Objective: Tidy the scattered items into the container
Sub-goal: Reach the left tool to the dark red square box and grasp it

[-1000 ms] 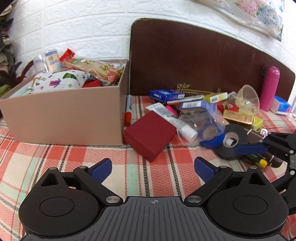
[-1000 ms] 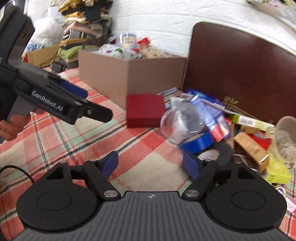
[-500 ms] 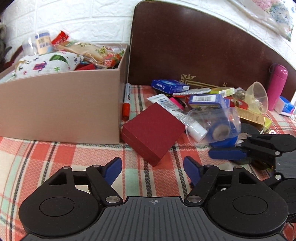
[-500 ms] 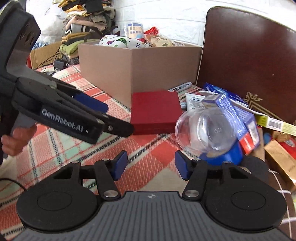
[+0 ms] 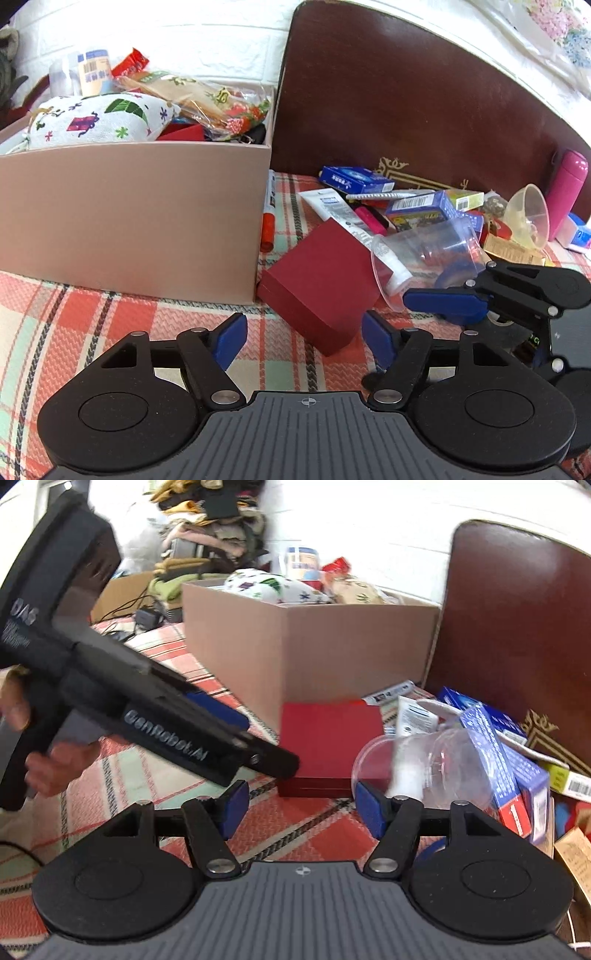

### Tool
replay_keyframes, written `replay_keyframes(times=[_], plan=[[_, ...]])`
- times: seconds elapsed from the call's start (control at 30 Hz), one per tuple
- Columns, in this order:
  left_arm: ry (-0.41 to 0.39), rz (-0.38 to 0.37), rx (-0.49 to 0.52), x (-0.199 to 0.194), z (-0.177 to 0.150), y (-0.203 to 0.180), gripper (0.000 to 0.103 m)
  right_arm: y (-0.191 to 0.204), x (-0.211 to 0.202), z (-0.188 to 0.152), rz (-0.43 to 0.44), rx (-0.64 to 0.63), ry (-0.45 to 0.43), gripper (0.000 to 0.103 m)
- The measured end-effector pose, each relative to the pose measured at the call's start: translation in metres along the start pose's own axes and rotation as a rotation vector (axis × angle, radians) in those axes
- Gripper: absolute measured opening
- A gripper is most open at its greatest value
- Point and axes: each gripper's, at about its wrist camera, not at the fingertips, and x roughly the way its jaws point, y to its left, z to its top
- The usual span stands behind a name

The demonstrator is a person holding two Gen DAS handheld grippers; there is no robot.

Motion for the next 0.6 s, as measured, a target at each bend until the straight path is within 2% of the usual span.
replay_keyframes(times=[0.07,0.17,0.3,0.37,0.47,0.53,0.6], plan=[[-0.006,0.007,-0.001,0.000,0.002,0.001,0.079,0.002,-0.004,0.003,0.003,-0.013,-0.018,0.067],[-0.016,0.005,-0.007,-0.003,0.004,0.004,0.080,0.005,-0.009,0.006,0.019,-0.034,-0.036,0.070],[-0.017,0.007,-0.007,-0.003,0.005,0.005,0.080,0.006,0.003,0.004,0.059,-0.069,0.021,0.070],[-0.009,0.007,-0.010,-0.002,0.005,0.006,0.080,0.004,0.013,0.002,0.030,-0.077,0.048,0.070],[-0.004,0.000,-0.010,-0.001,0.004,0.006,0.080,-0.011,0.023,0.001,-0.076,-0.027,0.067,0.074],[-0.002,-0.009,-0.011,0.000,0.004,0.006,0.081,-0.027,0.023,0.002,-0.059,0.042,0.057,0.074],[0.002,-0.017,-0.011,0.002,0.006,0.005,0.081,-0.029,0.023,0.003,-0.047,0.036,0.044,0.080]])
